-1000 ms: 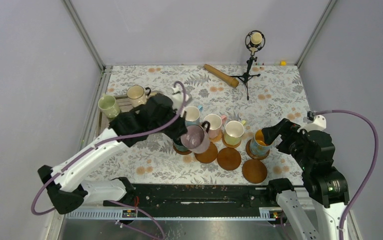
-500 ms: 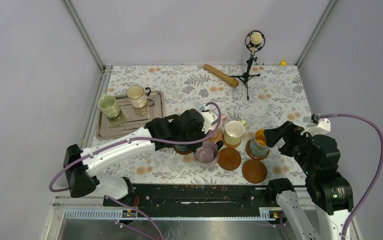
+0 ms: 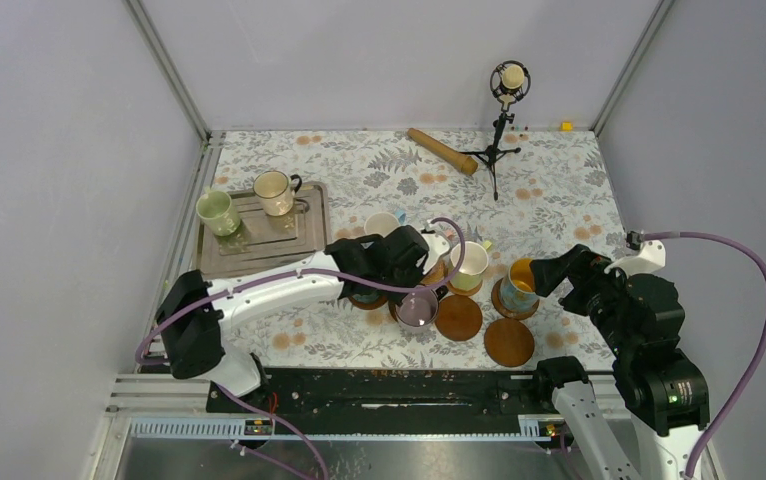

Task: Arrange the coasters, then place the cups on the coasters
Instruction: Place the cup on the coaster, then pick up the cup from the tray, then place the cup on the coaster.

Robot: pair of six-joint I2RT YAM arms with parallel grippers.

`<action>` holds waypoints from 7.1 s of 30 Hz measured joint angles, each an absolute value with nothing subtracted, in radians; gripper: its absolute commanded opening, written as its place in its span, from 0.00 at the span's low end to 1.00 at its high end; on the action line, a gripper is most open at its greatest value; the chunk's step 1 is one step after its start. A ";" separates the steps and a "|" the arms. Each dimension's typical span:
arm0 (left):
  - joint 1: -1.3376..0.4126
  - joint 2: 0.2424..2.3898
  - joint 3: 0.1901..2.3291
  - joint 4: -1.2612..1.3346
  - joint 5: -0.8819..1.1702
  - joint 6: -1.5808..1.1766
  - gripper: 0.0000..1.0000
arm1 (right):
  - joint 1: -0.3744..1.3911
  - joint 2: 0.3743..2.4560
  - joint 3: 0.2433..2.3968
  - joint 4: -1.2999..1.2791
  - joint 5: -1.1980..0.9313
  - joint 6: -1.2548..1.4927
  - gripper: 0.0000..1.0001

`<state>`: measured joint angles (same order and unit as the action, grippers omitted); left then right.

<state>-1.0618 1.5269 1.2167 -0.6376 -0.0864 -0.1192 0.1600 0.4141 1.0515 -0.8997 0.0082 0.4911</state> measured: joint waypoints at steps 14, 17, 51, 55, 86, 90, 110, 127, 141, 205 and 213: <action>-1.062 1.578 1.217 -0.604 -0.124 -0.067 0.00 | 0.160 0.407 1.052 -0.900 0.017 0.482 0.99; -1.062 1.582 1.217 -0.603 -0.130 -0.057 0.00 | 0.160 0.407 1.052 -0.900 0.018 0.479 0.99; -1.005 1.622 1.230 -0.573 -0.124 -0.049 0.00 | 0.160 0.407 1.051 -0.900 0.020 0.473 0.99; -1.002 1.633 1.230 -0.572 -0.124 -0.049 0.03 | 0.160 0.407 1.051 -0.900 0.026 0.470 1.00; -0.994 1.517 1.361 -0.612 -0.159 -0.063 0.70 | 0.160 0.408 1.049 -0.899 0.033 0.459 0.99; -0.994 1.435 1.388 -0.610 -0.279 -0.085 0.99 | 0.160 0.412 1.044 -0.899 0.029 0.459 0.99; -0.191 1.418 1.417 -0.676 -0.465 -0.421 0.92 | 0.160 0.437 1.016 -0.878 -0.011 0.459 0.99; 0.067 1.910 1.629 -0.640 -0.148 -0.449 0.59 | 0.160 0.436 0.983 -0.840 -0.074 0.460 0.99; 0.075 1.970 1.644 -0.652 -0.154 -0.442 0.42 | 0.160 0.436 0.975 -0.833 -0.073 0.460 0.99; -0.682 1.222 1.337 -0.700 -0.023 -0.689 0.00 | 0.160 0.419 0.982 -0.901 -0.009 0.504 0.96; -0.979 1.348 1.335 -0.671 -0.084 -0.794 0.00 | 0.160 0.446 1.177 -0.918 -0.002 0.514 0.96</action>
<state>-0.9791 1.3483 1.3346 -0.6712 -0.0837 -0.7944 0.1600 0.4458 1.1767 -0.9180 -0.0017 0.5140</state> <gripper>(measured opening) 0.046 0.963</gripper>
